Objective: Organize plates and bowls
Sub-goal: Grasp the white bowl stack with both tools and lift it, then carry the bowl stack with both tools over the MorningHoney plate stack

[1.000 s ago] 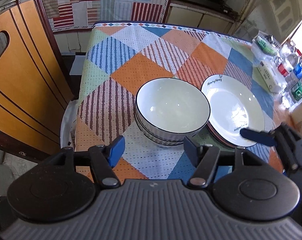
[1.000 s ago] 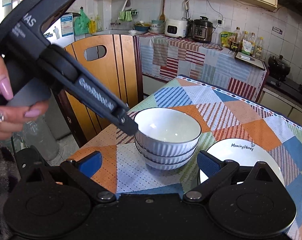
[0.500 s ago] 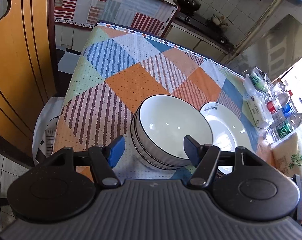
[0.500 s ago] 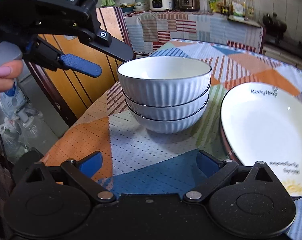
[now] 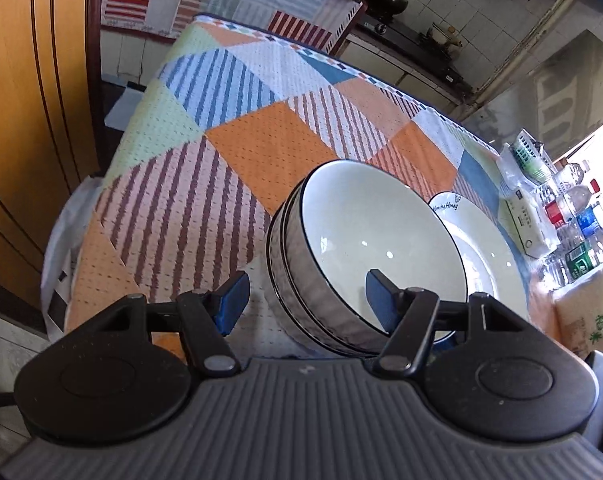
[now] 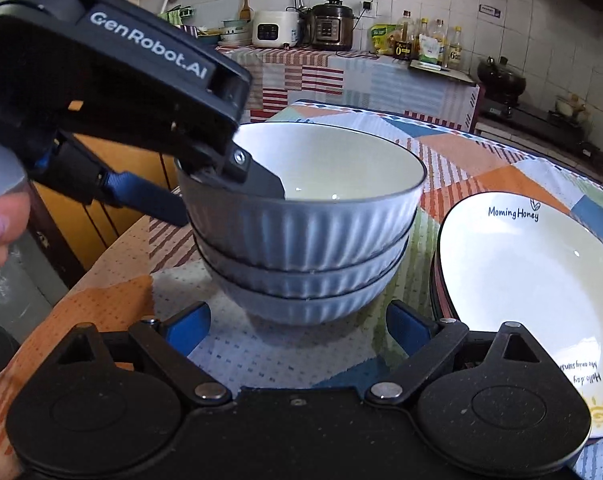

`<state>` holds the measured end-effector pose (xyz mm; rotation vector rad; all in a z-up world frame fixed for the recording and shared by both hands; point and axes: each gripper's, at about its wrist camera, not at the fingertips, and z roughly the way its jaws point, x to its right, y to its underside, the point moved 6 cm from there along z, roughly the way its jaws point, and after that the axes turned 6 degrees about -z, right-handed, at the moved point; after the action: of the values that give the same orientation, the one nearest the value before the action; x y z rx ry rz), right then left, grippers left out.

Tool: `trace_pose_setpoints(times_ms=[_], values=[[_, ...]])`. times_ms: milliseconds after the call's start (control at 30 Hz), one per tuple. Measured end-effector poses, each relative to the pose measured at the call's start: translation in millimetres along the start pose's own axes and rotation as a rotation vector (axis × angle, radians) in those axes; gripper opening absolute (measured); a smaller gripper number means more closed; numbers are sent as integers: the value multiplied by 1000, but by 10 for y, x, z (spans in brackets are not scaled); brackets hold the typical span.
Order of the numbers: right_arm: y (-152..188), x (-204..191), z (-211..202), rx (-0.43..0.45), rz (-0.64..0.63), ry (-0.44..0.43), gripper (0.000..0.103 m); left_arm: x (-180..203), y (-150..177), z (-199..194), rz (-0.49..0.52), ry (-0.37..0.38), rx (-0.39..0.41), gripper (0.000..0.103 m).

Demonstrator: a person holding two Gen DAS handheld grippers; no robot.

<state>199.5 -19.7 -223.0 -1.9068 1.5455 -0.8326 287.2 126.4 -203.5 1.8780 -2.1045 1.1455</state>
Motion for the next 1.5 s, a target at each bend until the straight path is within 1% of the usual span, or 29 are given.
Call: trace_pose_setpoints(times_ms=[67,100,133,200,367,400,467,533,600,700,800,967,1133,1367,1500], values=[[-31,-5,33,8,-24,26,97,-29,12,51,-6,-12,-7,57],[-40,-3,52,10,-36,46,97,-36,16,65,-5,-6,-6,53],[-60,0,76,14,-48,50,98,-35,17,79,-3,5,-9,50],[-75,-3,110,19,-62,53,99,-42,8,95,-2,1,-5,45],[-80,-53,170,16,-97,87,103,-99,-19,159,-32,24,-8,44],[-79,-58,182,15,-103,94,103,-109,-21,180,-39,23,-9,42],[-99,-56,203,20,-99,102,103,-120,-23,202,-52,33,-6,42],[-119,-39,218,22,-93,95,103,-128,-26,205,-58,37,-7,42],[-116,-45,202,29,-97,89,103,-118,-20,193,-44,34,-10,41],[-87,-49,167,41,-110,66,103,-52,21,138,16,1,-19,40],[-92,-31,109,22,-104,28,103,13,98,54,70,-33,-29,40],[-27,-70,-37,19,-95,2,103,82,196,-48,100,-56,-89,40],[-3,-34,-210,61,-70,-40,103,231,285,-243,118,-102,-130,40],[44,-13,-490,83,-65,-68,103,472,469,-515,150,-130,-120,40],[63,7,-681,92,-81,-74,103,602,574,-668,149,-127,-107,40]])
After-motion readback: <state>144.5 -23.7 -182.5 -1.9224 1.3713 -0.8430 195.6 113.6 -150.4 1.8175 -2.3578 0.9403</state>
